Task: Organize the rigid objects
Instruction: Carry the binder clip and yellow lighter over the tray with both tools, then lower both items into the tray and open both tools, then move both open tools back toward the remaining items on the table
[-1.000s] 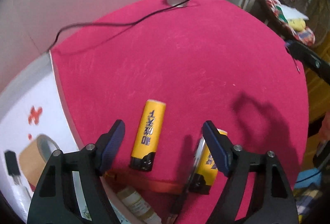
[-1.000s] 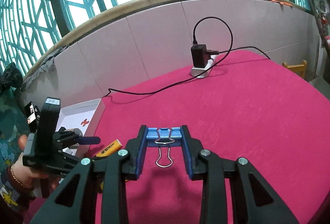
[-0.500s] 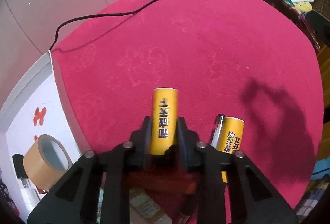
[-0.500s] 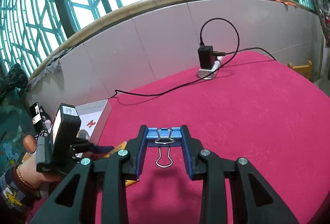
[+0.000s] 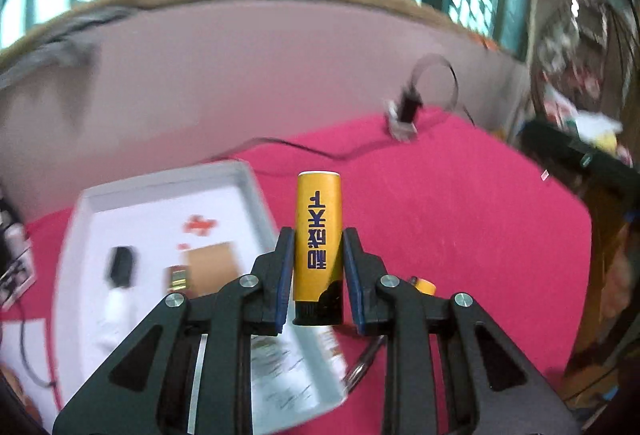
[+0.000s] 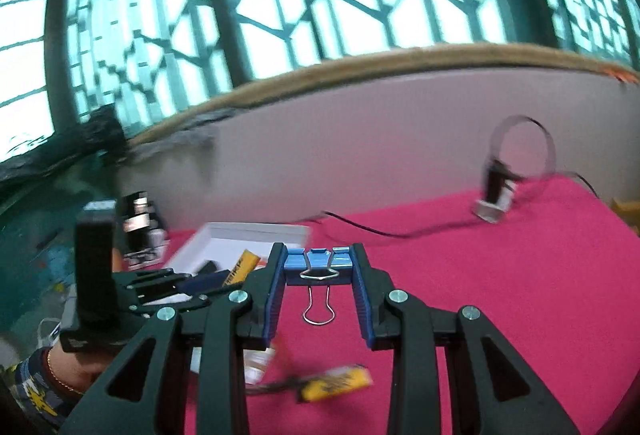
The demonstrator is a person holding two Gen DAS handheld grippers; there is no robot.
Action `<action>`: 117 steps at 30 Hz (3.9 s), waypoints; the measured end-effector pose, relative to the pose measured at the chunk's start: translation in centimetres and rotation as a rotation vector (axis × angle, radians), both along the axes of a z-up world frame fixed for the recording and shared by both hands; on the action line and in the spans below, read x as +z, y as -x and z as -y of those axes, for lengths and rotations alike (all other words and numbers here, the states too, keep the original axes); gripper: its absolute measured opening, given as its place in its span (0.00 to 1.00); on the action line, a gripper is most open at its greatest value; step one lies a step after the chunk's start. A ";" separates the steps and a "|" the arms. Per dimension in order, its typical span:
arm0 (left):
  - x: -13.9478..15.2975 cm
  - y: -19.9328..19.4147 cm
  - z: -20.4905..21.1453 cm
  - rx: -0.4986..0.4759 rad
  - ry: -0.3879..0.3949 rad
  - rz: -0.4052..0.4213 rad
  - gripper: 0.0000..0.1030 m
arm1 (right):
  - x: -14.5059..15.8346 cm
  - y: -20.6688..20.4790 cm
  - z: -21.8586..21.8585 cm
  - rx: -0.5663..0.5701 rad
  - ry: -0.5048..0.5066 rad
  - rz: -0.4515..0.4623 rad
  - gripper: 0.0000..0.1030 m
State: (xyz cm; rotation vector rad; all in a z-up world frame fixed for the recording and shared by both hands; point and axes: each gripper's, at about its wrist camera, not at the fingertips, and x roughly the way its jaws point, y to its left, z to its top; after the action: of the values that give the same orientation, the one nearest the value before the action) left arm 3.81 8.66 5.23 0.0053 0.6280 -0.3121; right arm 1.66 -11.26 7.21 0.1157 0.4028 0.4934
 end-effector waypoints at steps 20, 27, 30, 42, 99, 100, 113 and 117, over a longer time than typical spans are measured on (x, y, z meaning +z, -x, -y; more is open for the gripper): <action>-0.9 6.2 -14.1 0.422 0.114 0.047 0.23 | -0.8 -1.1 -13.5 0.280 0.147 -0.040 0.30; -1.4 5.5 -16.6 0.464 0.126 0.039 0.23 | -2.5 -3.5 -15.7 0.267 0.175 -0.117 0.30; -1.5 4.0 -16.3 0.436 0.125 0.028 0.23 | -3.0 -4.6 -16.7 0.256 0.189 -0.132 0.30; -3.9 -3.9 -14.6 0.396 0.094 -0.068 0.23 | -6.5 -6.9 -18.4 0.221 0.217 -0.243 0.30; -3.7 -5.0 -14.5 0.383 0.149 -0.041 1.00 | -7.9 -6.4 -17.8 0.071 0.301 -0.205 0.89; -3.5 -4.8 -14.5 0.386 0.158 -0.040 1.00 | -7.8 -6.4 -17.5 0.070 0.282 -0.213 0.89; -2.6 -2.8 -12.7 0.358 0.219 -0.027 1.00 | -4.6 -5.0 -12.7 -0.039 0.143 -0.142 0.89; -2.1 -2.3 -11.8 0.343 0.208 -0.015 1.00 | -3.2 -4.5 -9.8 -0.102 0.095 -0.102 0.96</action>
State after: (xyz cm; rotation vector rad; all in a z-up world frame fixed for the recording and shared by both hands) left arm 6.13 20.44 3.09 -0.3018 0.5969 -0.0439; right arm 6.13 -1.45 4.00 0.0689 0.5170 0.3682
